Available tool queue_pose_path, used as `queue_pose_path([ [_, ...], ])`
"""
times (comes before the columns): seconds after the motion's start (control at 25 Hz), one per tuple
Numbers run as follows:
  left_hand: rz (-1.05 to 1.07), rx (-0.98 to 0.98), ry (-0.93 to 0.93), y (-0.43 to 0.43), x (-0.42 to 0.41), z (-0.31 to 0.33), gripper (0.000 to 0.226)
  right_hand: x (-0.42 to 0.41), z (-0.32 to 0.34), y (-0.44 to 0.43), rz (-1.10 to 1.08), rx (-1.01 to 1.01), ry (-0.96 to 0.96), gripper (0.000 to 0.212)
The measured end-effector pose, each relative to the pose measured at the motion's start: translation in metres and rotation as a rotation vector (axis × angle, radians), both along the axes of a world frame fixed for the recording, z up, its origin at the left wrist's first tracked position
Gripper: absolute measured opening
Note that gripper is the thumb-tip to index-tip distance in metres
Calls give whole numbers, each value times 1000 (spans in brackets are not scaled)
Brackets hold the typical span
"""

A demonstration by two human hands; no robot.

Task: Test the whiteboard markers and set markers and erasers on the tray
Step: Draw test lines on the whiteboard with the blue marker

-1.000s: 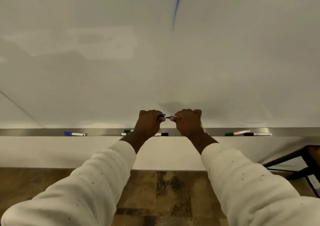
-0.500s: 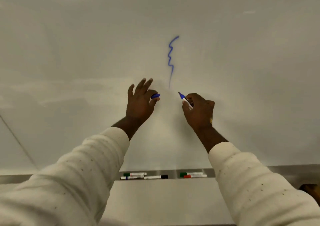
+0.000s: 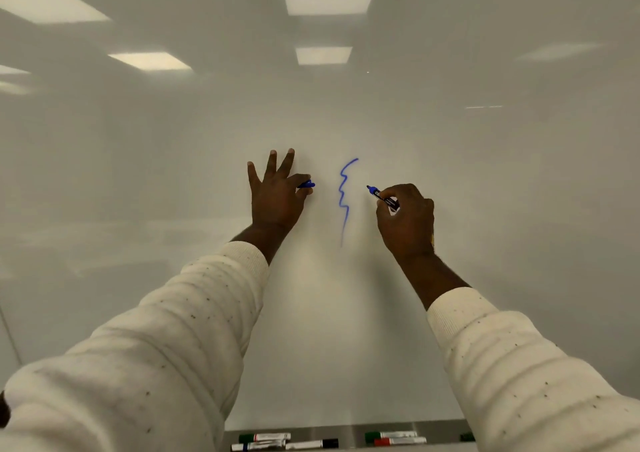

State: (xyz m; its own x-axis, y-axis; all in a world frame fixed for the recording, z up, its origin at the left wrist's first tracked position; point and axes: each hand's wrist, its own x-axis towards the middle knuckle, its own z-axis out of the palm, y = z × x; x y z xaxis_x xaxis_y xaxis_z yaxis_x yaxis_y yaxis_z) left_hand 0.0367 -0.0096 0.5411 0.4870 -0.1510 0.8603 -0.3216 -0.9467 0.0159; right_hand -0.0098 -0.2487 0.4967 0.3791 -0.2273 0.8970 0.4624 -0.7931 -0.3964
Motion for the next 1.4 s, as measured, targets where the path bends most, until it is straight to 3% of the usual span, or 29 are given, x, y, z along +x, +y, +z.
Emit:
queue_pose_path([
  [0.6,-46,3,-112,-3,36,-20,30,36,17,-8,-12,135,-95,26],
  [1.08,-28,-13,-65,-5,34,-20,32,21,-40,-5,21,77,58,17],
  [1.4,-80,-1,48,-7,19,-54,28,4,-104,-5,119,-99,268,15],
])
